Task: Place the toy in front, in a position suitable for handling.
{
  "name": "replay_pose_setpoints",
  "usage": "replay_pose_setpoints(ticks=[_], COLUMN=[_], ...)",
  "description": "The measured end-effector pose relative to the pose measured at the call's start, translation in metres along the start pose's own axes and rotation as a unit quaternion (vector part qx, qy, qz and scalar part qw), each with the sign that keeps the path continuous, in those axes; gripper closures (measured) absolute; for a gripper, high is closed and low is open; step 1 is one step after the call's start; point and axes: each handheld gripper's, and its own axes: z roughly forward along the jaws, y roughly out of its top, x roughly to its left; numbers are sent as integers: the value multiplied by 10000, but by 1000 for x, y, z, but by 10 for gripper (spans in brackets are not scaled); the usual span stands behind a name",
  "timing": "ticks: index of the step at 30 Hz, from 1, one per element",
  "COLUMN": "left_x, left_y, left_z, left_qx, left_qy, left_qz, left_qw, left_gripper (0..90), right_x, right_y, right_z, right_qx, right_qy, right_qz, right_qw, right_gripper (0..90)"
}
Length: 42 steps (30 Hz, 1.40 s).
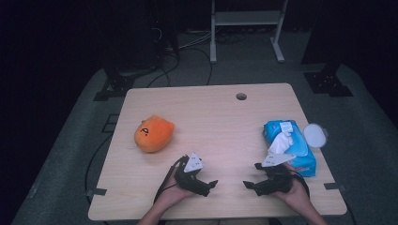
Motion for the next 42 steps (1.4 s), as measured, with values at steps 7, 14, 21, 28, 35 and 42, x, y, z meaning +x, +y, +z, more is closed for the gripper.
replay_pose_setpoints(ticks=[7, 14, 21, 28, 35, 42], left_x=[1, 11, 35, 68, 102, 132], left_y=[3, 13, 30, 38, 31, 14], left_z=[-2, -20, -60, -86, -100, -111], left_qx=[-82, -396, -939, -938, -864, -927], left_qy=[9, 126, 524, 896, 1185, 1612], left_qz=[-14, -134, -176, -142, -396, -698], left_qw=[10000, 9990, 9940, 9914, 9884, 9801], left_gripper=[16, 16, 15, 16, 16, 16], right_x=[0, 3, 3, 3, 2, 3], right_y=[-1, -1, 0, -1, -1, -1], right_z=[2, 4, 4, 2, 1, 3], right_qx=[45, 42, 3, -74, -72, 10], right_qy=[23, 13, -35, -77, -91, -119], right_qz=[-32, -40, 42, 74, 77, -2], right_qw=[10000, 10000, 10000, 9999, 9999, 9999], right_gripper=[131, 131, 131, 131, 131, 130])
